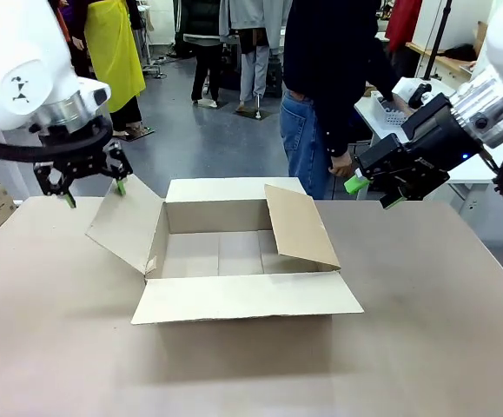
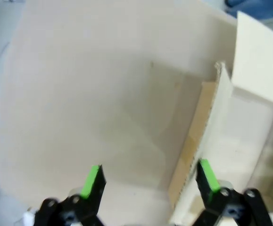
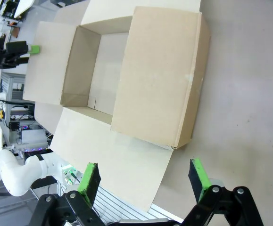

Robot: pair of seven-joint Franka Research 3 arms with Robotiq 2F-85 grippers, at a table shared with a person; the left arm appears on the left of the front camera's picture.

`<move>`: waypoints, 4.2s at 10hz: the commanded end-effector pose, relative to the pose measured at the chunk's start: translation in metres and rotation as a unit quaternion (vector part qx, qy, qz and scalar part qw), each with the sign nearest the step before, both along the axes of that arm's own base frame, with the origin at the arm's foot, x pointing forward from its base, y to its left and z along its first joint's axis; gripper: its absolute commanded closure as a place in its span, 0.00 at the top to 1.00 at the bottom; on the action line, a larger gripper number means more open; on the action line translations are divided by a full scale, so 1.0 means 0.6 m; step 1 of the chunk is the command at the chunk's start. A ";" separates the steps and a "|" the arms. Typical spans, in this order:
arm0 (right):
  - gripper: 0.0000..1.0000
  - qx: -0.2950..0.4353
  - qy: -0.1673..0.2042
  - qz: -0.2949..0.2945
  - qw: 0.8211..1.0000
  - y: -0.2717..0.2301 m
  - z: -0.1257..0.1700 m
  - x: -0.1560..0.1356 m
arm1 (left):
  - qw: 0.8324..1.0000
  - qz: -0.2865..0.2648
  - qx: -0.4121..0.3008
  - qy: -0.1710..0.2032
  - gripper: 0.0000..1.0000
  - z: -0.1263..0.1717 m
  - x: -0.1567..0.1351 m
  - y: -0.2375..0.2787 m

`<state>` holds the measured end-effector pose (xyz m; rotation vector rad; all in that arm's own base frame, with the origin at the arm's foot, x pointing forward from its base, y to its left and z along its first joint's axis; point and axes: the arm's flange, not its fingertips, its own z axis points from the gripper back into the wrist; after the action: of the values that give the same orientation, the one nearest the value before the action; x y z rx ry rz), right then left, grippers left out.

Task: Pack the gift set into the box.
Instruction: Place both hands on the side flaps of the Package Box and spread them outward.

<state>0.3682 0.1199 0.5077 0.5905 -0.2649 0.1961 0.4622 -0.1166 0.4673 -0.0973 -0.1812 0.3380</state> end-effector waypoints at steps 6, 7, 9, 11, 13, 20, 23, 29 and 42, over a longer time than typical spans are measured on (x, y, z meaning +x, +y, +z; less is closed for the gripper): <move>1.00 -0.001 0.001 -0.013 1.000 0.004 0.003 -0.002 | 0.994 -0.035 -0.083 0.057 1.00 -0.066 0.008 0.072; 1.00 -0.001 0.001 -0.013 1.000 0.004 0.003 -0.002 | 0.994 -0.035 -0.083 0.057 1.00 -0.066 0.008 0.072; 1.00 -0.084 0.002 0.031 0.996 0.099 0.010 0.036 | 0.994 -0.035 -0.083 0.057 1.00 -0.066 0.008 0.072; 1.00 -0.265 0.007 0.000 0.964 0.318 -0.004 0.090 | 0.994 -0.035 -0.083 0.057 1.00 -0.066 0.008 0.072; 1.00 -0.352 0.002 -0.014 0.936 0.394 -0.045 0.069 | 0.994 -0.035 -0.083 0.057 1.00 -0.066 0.008 0.072; 1.00 -0.340 0.020 -0.091 0.936 0.422 -0.111 0.125 | 0.994 -0.035 -0.083 0.057 1.00 -0.066 0.008 0.072; 1.00 -0.372 0.042 -0.116 0.920 0.430 -0.163 0.161 | 0.994 -0.035 -0.083 0.057 1.00 -0.066 0.008 0.072; 1.00 -0.449 0.025 -0.193 0.872 0.396 -0.162 0.154 | 0.994 -0.035 -0.083 0.057 1.00 -0.066 0.008 0.072; 1.00 -0.248 0.048 -0.289 0.923 0.017 -0.111 0.094 | 0.994 -0.035 -0.083 0.057 1.00 -0.066 0.008 0.072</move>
<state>0.4338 0.1452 0.4548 -0.1020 -0.2694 -0.3941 0.4685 -0.0735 0.4260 -0.2687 -0.0295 0.2763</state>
